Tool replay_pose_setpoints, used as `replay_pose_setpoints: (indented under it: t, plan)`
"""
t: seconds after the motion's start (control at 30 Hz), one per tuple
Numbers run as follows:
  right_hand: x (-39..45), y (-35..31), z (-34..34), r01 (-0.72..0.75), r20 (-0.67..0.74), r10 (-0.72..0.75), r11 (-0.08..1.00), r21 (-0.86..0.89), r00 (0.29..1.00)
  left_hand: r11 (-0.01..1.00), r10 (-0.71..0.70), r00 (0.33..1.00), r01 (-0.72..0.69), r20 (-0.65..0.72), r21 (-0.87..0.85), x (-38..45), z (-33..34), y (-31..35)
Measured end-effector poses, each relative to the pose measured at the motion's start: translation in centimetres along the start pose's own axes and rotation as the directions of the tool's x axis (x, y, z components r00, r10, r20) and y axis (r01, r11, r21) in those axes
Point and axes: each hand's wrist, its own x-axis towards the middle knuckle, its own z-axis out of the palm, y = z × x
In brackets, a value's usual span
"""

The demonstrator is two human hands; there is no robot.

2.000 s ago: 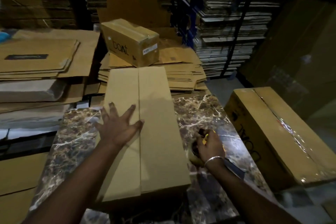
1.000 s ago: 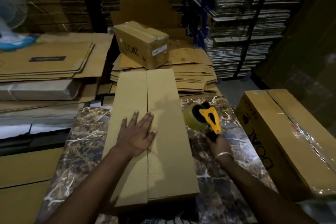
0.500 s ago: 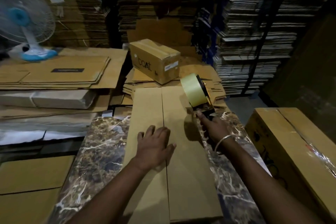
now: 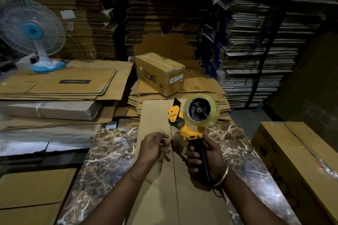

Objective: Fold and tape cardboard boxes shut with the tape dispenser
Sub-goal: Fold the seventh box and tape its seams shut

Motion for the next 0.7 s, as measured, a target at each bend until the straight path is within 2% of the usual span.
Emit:
replay_pose_setpoints:
  t: [0.1, 0.2, 0.33, 0.5, 0.7]
  plan:
    - [0.3, 0.1, -0.8, -0.008, 0.085, 0.004, 0.999, 0.047, 0.996, 0.985, -0.125, 0.99, 0.132, 0.066, -0.108, 0.6, 0.6, 0.9]
    - [0.6, 0.2, -1.3, -0.003, 0.137, -0.005, 0.998, 0.057, 0.991, 0.942, -0.281, 0.949, 0.301, 0.14, -0.146, 0.9, 1.5, 1.3]
    - [0.7, 0.3, -1.3, -0.017, 0.124, 0.012, 0.999, 0.043, 0.992, 0.845, -0.406, 0.888, 0.455, 0.218, -0.281, 1.4, 1.6, 1.9]
    - [0.5, 0.3, -0.5, -0.039, 0.052, 0.037, 0.999, 0.022, 0.998, 0.792, -0.413, 0.855, 0.507, 0.313, -0.34, 2.0, 1.4, 2.4]
    - [0.4, 0.3, -0.2, -0.012, 0.003, 0.012, 1.0, 0.007, 1.0, 0.782, -0.388, 0.876, 0.477, 0.285, -0.402, 2.1, 1.6, 2.3]
